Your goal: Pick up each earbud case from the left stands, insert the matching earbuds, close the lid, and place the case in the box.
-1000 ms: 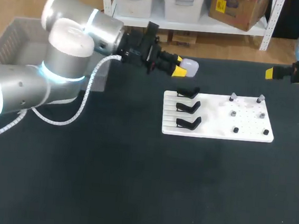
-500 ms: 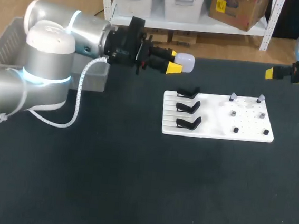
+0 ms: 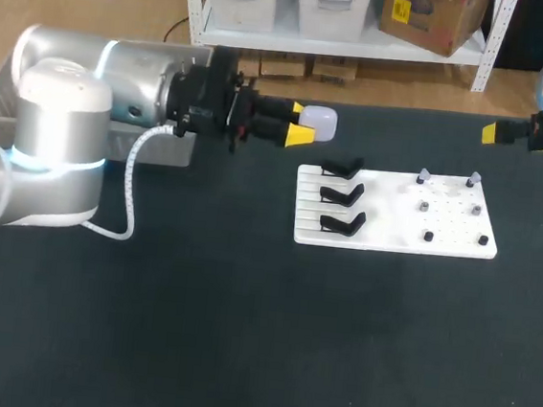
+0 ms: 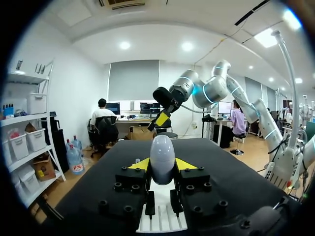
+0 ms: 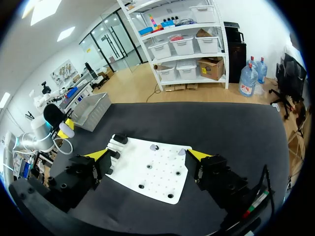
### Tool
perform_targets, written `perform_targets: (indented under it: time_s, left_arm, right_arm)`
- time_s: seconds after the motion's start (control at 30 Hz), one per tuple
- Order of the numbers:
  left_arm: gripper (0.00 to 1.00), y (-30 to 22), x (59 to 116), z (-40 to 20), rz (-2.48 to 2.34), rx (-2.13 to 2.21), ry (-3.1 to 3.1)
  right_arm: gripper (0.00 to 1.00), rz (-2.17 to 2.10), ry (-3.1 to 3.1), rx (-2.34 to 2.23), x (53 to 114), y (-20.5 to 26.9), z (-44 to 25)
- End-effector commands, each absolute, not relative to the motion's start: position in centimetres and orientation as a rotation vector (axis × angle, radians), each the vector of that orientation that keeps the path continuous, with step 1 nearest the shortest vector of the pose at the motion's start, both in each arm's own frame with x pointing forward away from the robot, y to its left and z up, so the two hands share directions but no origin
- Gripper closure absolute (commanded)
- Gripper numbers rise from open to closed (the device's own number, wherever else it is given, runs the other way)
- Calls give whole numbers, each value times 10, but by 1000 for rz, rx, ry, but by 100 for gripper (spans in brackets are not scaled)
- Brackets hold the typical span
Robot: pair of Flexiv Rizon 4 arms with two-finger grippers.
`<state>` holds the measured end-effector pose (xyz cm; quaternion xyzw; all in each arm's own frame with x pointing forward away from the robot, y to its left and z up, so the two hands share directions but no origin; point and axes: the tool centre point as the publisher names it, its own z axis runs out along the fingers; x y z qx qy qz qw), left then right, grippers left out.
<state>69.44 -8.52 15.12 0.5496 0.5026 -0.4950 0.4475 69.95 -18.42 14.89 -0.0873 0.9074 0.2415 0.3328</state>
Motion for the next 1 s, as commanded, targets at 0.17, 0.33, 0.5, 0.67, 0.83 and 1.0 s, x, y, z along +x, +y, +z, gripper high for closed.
perform_targets:
  time_s: [0.17,0.33,0.5,0.67,0.83,1.0]
  left_arm:
    - [100,-85,690,152,-1158,1299,1280]
    - [100,-85,690,152,-1158,1299,1280]
    - [100,-85,681,151,-1182,1314,1273]
    - [100,-91,674,147,-1226,1332,1260]
    - [100,-93,674,144,-1236,1336,1257]
    - [100,-94,676,143,-1240,1344,1255]
  right_arm:
    - [0,630,2371,-228,699,-184,149]
    - [0,630,2371,-230,695,-183,148]
    - [0,631,2361,-266,675,-171,151]
    - [0,641,2344,-320,657,-149,159]
    - [0,682,2346,-361,637,-126,161]
    - [0,733,2358,-401,624,-96,157]
